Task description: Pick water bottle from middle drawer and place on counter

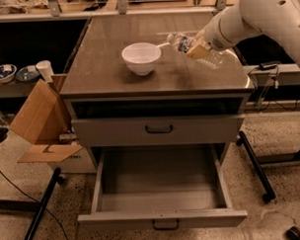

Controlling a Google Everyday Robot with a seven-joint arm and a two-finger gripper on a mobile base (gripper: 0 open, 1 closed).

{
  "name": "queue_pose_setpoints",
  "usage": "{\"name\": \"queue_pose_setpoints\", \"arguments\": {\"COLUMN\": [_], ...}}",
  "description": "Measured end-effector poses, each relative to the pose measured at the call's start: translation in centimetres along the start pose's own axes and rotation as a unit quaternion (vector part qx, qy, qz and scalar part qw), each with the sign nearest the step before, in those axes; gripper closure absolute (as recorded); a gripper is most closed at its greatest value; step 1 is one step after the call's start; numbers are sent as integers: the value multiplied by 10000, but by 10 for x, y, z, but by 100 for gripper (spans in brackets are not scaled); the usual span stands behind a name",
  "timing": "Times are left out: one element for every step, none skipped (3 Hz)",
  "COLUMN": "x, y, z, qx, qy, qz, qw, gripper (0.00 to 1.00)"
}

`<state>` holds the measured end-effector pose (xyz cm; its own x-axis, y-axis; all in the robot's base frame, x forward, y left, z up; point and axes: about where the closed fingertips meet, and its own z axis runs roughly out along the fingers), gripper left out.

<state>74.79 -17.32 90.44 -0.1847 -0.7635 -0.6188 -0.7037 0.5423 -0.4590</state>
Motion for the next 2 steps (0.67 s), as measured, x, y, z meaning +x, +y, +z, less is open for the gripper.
{"name": "queue_pose_setpoints", "arguments": {"x": [-1, -2], "y": [-1, -1], "z": [0, 0], "qx": [10, 31], "qy": [1, 0], "qz": [15, 30], "qw": [10000, 10000], "gripper": [30, 7]}}
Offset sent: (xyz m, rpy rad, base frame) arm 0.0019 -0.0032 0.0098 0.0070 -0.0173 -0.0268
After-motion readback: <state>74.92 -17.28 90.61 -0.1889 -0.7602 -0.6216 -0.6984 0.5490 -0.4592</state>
